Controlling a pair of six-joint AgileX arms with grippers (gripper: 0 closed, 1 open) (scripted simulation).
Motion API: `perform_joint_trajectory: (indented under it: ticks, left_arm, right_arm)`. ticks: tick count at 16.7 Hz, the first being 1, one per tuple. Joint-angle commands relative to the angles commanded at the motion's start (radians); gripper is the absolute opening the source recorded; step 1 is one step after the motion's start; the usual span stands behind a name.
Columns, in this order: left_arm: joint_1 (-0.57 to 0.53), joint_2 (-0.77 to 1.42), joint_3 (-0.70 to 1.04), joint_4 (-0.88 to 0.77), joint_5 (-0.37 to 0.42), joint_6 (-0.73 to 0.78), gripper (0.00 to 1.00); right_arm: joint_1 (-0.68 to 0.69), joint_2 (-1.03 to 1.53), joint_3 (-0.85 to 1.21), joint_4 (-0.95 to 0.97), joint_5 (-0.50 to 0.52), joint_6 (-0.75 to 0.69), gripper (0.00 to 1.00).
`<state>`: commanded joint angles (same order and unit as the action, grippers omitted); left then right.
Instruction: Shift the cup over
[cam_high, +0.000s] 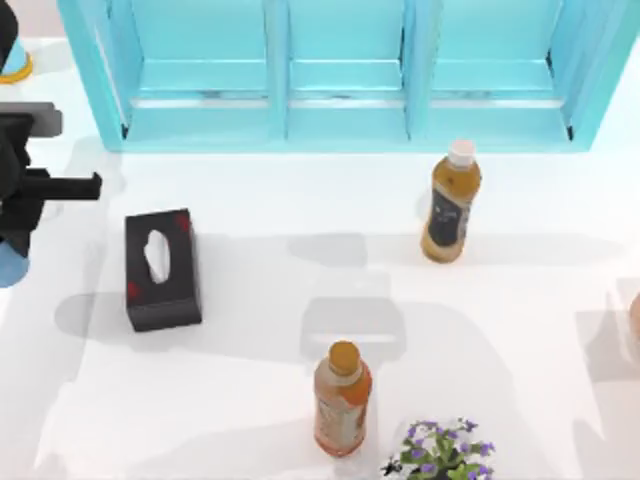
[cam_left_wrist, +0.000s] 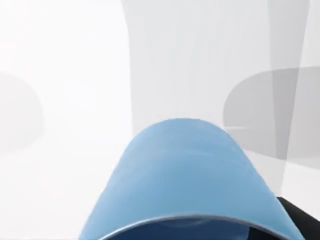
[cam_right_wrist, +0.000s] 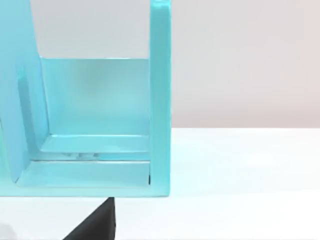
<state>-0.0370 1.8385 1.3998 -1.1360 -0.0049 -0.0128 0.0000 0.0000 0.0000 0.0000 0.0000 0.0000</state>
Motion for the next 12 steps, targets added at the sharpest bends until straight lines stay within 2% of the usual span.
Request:
perform_joint_trajectory:
  ticks: [4,12]
  left_arm:
    - [-0.001,0.011,-0.009,0.018,-0.002,0.003,0.00]
    - [0.029,0.076,-0.167,0.243,0.000,0.030,0.00]
  right_arm:
    - [0.000,0.000,0.000,0.000,0.000,0.000,1.00]
    - [0.000,0.000,0.000,0.000,0.000,0.000,1.00]
